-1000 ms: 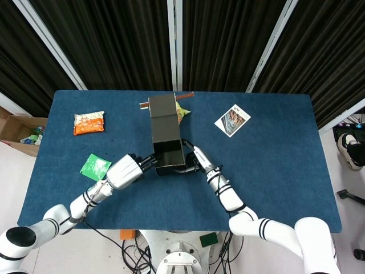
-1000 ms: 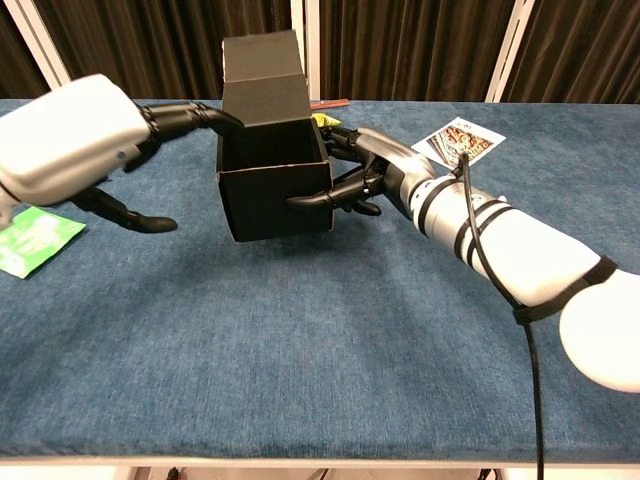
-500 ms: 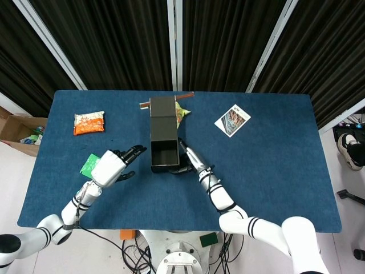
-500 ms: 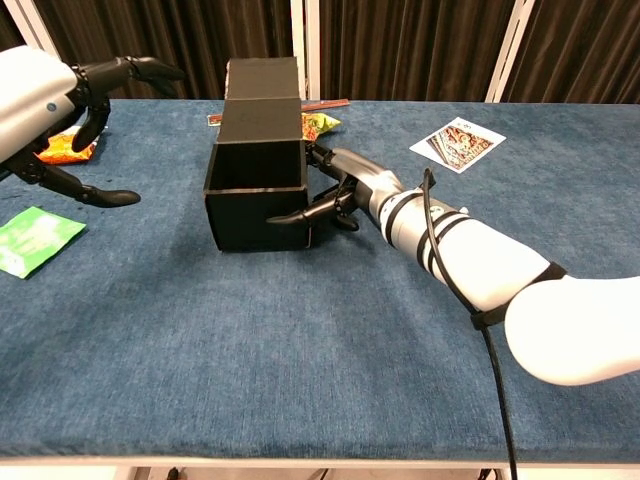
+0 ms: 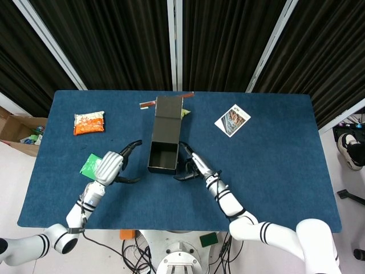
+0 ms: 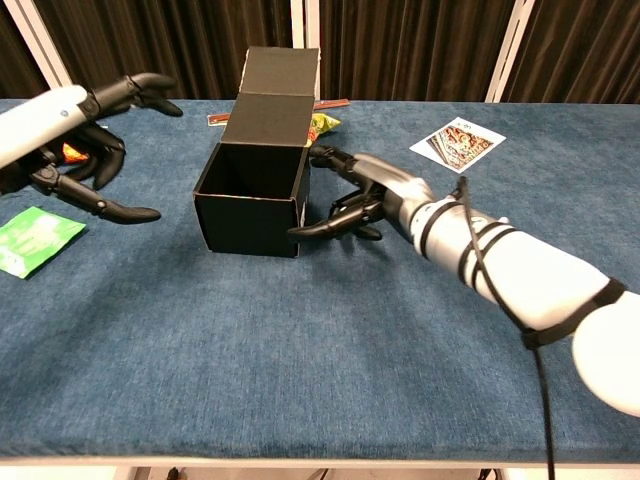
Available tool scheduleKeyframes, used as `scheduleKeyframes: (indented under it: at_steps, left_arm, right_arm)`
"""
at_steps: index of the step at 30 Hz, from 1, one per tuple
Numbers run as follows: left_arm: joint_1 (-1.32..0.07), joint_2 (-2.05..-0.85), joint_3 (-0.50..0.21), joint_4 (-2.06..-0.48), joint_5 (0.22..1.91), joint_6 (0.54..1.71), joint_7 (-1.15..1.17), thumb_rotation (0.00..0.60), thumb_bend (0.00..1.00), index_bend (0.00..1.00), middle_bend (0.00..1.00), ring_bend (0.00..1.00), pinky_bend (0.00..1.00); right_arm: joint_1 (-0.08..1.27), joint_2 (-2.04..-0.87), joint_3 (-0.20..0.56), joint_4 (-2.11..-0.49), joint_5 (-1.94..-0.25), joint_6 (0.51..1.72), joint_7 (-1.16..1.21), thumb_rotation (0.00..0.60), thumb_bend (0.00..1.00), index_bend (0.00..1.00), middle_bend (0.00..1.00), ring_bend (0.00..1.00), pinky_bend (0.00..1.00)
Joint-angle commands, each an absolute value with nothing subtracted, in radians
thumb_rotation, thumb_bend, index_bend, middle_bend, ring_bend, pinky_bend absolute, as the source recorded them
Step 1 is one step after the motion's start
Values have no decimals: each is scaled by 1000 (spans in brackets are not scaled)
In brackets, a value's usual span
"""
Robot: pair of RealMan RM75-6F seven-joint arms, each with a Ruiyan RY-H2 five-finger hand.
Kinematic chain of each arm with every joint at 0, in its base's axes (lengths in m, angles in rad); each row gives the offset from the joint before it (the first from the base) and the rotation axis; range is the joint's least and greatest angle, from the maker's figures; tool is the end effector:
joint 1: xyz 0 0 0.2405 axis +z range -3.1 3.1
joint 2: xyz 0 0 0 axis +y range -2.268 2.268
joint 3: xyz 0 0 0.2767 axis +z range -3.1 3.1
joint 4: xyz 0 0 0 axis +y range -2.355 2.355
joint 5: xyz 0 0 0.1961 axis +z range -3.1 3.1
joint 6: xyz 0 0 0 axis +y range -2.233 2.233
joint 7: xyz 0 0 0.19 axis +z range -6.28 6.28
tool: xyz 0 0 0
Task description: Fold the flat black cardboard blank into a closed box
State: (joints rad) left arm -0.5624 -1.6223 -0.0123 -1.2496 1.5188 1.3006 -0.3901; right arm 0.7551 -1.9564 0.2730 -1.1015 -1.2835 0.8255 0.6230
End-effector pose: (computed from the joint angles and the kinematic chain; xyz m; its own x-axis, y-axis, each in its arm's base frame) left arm -0.1982 0.3445 -0.0068 -0.0048 0.2570 0.9664 0.9106 -0.3982 0.1104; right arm -0.1092 -0.3805 -0.1413 -0.4198 -0.5580 0.7158 -0.8531 -0.0267 -0.5211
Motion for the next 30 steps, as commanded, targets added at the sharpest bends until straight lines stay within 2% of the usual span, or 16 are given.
scheduleKeyframes:
  at_steps: [1, 5, 9, 13, 17, 23, 30]
  left_arm:
    - [-586, -1600, -36, -1296, 1439, 1167, -482, 485, 1, 2, 81, 724, 906]
    - [-608, -1593, -65, -1304, 1365, 1036, -605, 469, 2, 0, 41, 716, 905]
    - [-630, -1604, -84, -1266, 1345, 948, -709, 522, 2, 0, 24, 713, 906]
    - [-650, -1626, -103, -1225, 1339, 889, -792, 560, 2, 0, 17, 711, 906]
    - [-669, -1651, -108, -1180, 1353, 845, -847, 578, 2, 0, 12, 711, 906]
    - [-694, -1695, -125, -1119, 1363, 790, -961, 581, 2, 0, 11, 711, 906]
    - [-724, -1729, -118, -1061, 1432, 783, -1082, 600, 1, 0, 11, 711, 907]
  right_arm:
    - [707, -1885, 251, -1175, -1302, 873, 604, 600, 0, 0, 20, 657, 1000]
    - [645, -1737, 221, -1326, -1363, 967, 558, 600, 0, 0, 41, 657, 1000]
    - [609, -1580, 229, -1490, -1395, 1030, 491, 600, 0, 0, 52, 658, 1000]
    - [599, -1490, 244, -1588, -1392, 1044, 442, 600, 0, 0, 54, 657, 1000]
    - [593, -1453, 247, -1633, -1382, 1049, 426, 600, 0, 0, 55, 658, 1000]
    - [591, -1461, 227, -1623, -1375, 1040, 443, 600, 0, 0, 57, 658, 1000]
    - [587, -1480, 217, -1594, -1373, 1044, 466, 600, 0, 0, 61, 658, 1000]
